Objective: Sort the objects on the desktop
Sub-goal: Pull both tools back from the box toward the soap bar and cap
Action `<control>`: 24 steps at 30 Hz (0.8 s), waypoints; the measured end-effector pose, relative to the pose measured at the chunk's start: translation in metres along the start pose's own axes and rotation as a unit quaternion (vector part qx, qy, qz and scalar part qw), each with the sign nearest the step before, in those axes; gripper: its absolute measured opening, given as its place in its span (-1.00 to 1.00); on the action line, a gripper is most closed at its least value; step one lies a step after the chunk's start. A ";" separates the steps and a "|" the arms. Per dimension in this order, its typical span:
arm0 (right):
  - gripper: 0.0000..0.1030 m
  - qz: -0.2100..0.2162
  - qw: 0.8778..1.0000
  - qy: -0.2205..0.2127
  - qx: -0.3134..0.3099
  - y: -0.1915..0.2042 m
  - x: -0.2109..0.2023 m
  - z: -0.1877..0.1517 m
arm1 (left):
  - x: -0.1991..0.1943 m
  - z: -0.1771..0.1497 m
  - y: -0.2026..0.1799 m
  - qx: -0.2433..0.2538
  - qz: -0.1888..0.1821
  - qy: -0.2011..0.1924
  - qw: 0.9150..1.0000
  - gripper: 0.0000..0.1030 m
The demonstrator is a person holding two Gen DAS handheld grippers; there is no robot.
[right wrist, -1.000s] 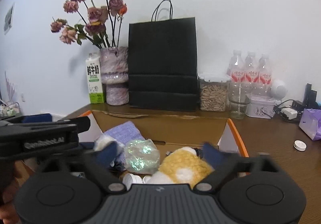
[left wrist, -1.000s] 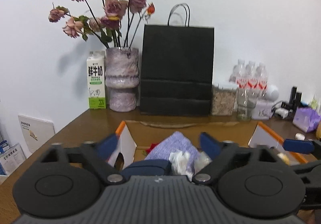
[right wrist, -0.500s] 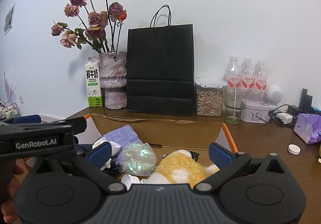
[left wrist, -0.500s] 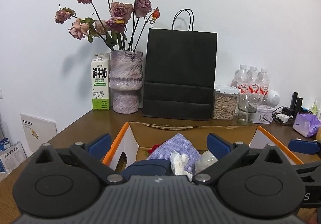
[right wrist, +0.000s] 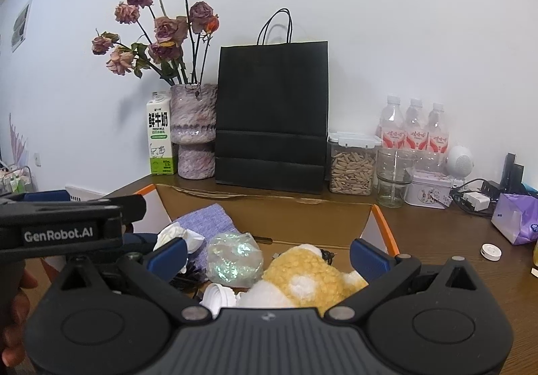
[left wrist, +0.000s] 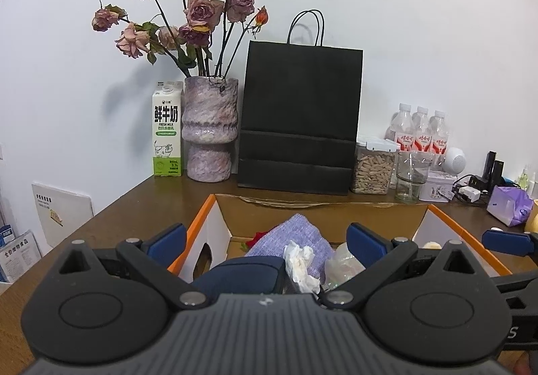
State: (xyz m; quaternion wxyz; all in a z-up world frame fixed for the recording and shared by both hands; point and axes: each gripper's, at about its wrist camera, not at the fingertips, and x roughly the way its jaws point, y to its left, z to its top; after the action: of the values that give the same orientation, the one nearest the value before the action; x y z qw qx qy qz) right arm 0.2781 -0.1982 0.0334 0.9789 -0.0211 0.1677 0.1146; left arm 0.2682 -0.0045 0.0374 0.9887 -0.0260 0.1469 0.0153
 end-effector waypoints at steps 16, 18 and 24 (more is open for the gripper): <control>1.00 -0.016 1.000 0.000 -0.004 0.001 -0.015 -0.012 | -0.015 -0.011 0.007 -0.005 0.000 -0.002 1.000 1.00; 1.00 -0.018 1.000 0.000 0.001 -0.001 -0.019 -0.014 | -0.018 -0.012 0.009 -0.008 -0.001 -0.001 1.000 1.00; 1.00 -0.024 1.000 0.004 0.010 -0.008 -0.037 -0.023 | -0.028 -0.016 0.016 -0.010 -0.006 0.004 1.000 1.00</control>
State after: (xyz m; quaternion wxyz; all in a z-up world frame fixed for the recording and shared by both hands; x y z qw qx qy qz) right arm 0.2383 -0.2156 0.0237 0.9810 -0.0159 0.1717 0.0894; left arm 0.2359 0.0103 0.0300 0.9878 -0.0367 0.1507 0.0107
